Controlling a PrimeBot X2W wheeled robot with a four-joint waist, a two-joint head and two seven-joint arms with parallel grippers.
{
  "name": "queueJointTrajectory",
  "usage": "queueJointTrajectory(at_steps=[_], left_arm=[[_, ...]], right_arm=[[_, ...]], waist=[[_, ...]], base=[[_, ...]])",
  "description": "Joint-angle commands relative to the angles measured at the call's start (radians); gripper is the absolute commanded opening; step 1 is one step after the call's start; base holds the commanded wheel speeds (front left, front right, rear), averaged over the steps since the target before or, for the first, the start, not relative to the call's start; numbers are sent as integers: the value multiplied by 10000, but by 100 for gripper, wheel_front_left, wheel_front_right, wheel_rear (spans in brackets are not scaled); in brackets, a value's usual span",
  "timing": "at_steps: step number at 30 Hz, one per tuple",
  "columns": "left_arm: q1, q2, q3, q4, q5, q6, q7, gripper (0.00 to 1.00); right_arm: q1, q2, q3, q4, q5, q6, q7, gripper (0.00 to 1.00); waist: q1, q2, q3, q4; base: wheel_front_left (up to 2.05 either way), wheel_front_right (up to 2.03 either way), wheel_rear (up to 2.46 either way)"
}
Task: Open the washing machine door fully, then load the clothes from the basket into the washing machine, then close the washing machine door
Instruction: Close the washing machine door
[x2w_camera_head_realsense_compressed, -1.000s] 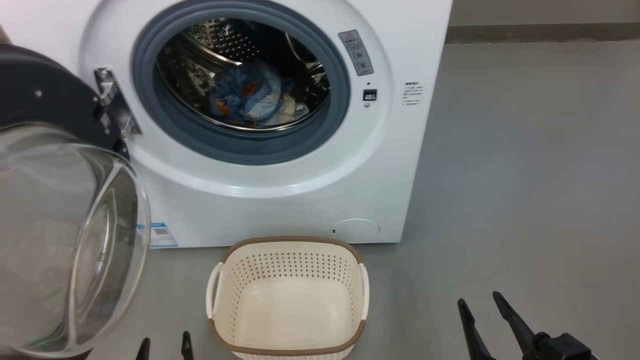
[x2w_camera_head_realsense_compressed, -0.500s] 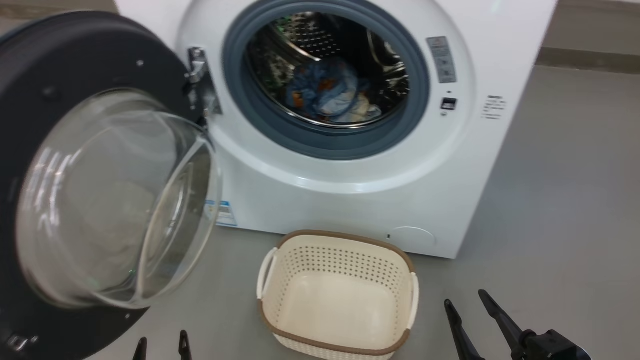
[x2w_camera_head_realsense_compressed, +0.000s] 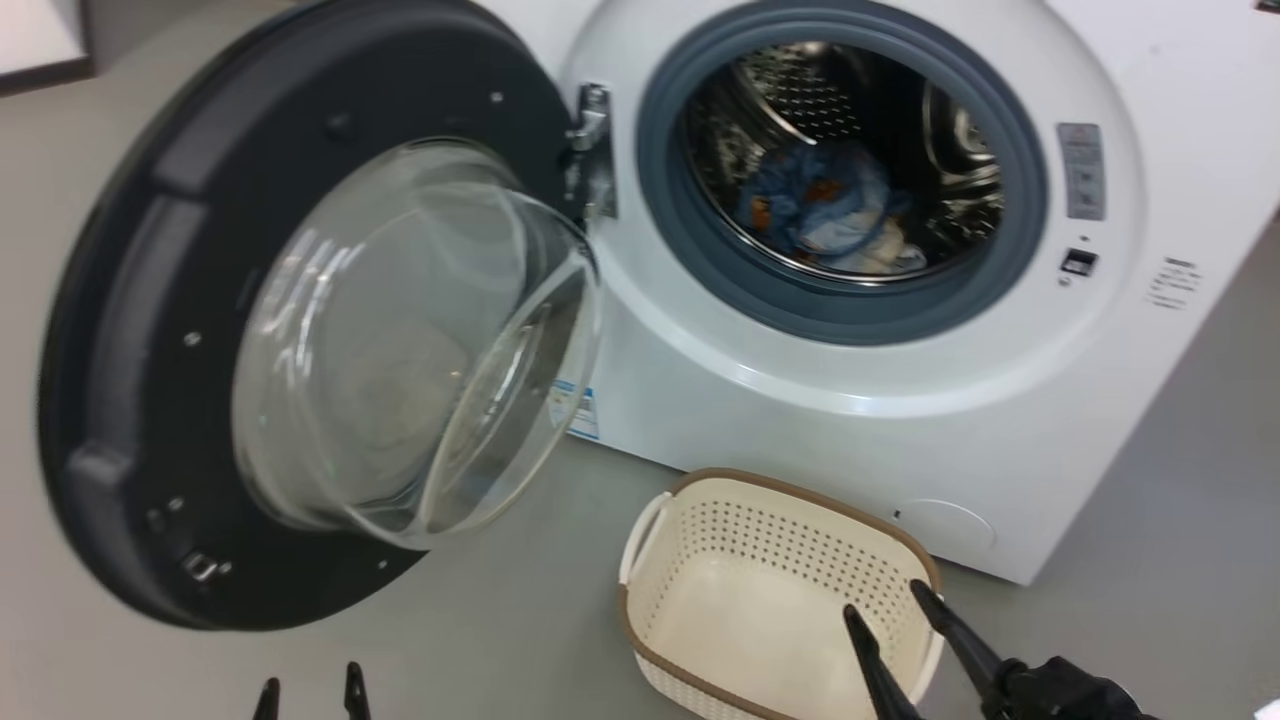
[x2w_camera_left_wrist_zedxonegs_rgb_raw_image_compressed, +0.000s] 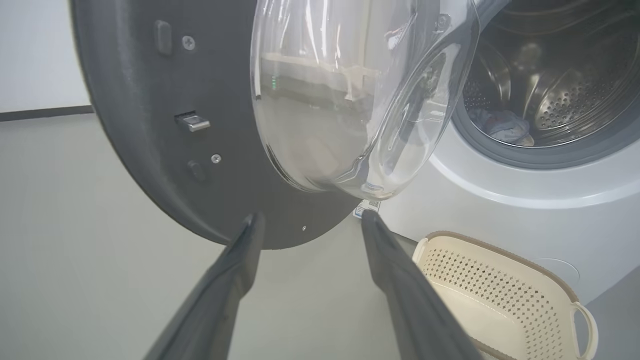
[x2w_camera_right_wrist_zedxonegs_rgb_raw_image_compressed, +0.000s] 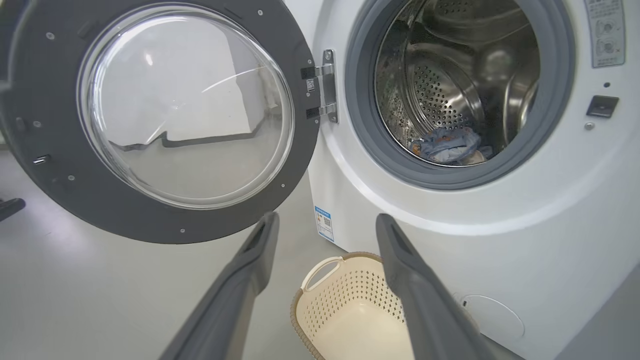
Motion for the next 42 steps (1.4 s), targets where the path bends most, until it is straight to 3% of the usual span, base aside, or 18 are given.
queueJointTrajectory(at_steps=[1, 14, 15, 16, 17, 18, 24, 31, 34, 35, 38, 39, 42], left_arm=[[-83, 51, 378, -328, 38, 85, -63, 100], [29, 51, 597, -714, -246, 335, -63, 100], [48, 51, 622, -727, -352, 357, -63, 79], [65, 51, 656, -721, -482, 375, -63, 39], [65, 51, 695, -723, -564, 369, -63, 12], [59, 51, 765, -732, -653, 376, -63, 0], [-75, 51, 1716, -763, -1714, 129, -63, 0], [-868, 75, 4347, -709, -4434, -762, -63, 0], [-1412, 367, 5470, -379, -5498, -1060, -34, 0], [-1870, 662, 6256, -132, -6435, -1098, 204, 0], [-2652, 1423, 7431, 482, -7792, -1005, 820, 0], [-2652, 1423, 7431, 482, -7792, -1005, 820, 0], [-3414, 2510, 8087, 1555, -8661, -857, 1697, 0]], right_arm=[[-518, -74, 325, -180, 99, 90, -49, 100], [-1106, -191, 830, 63, 224, 90, -49, 100], [-1109, -188, 840, 66, 226, 90, -49, 100], [-1110, -184, 848, 71, 229, 90, -49, 100], [-1108, -181, 855, 76, 235, 90, -49, 100], [-1103, -175, 858, 79, 241, 90, -49, 100], [-989, -89, 847, 102, 265, 90, -49, 100], [-889, 9, 848, 105, 240, 90, -49, 100], [-819, 54, 814, 97, 251, 90, -49, 100], [-747, 80, 770, 76, 246, 90, -49, 100], [-649, 115, 713, 49, 237, 90, -49, 100], [-649, 115, 713, 49, 237, 90, -49, 100], [-578, 136, 670, 18, 219, 90, -49, 100]], waist=[[0, 0, -69, 352], [0, 0, 162, 527], [0, 0, 168, 532], [0, 0, 173, 535], [0, 0, 177, 537], [0, 0, 180, 540], [0, 0, 203, 566], [0, 0, 210, 573], [0, 0, 183, 550], [0, 0, 167, 540], [0, 0, 155, 527], [0, 0, 155, 527], [0, 0, 186, 525]], base=[[0, 0, 0], [0, 0, 0], [0, 0, 0], [0, 0, 0], [0, 0, 0], [0, 0, 0], [0, 0, 0], [0, 0, 0], [0, 0, 0], [0, 0, 0], [0, 0, 0], [0, 0, 0], [0, 0, 0]])
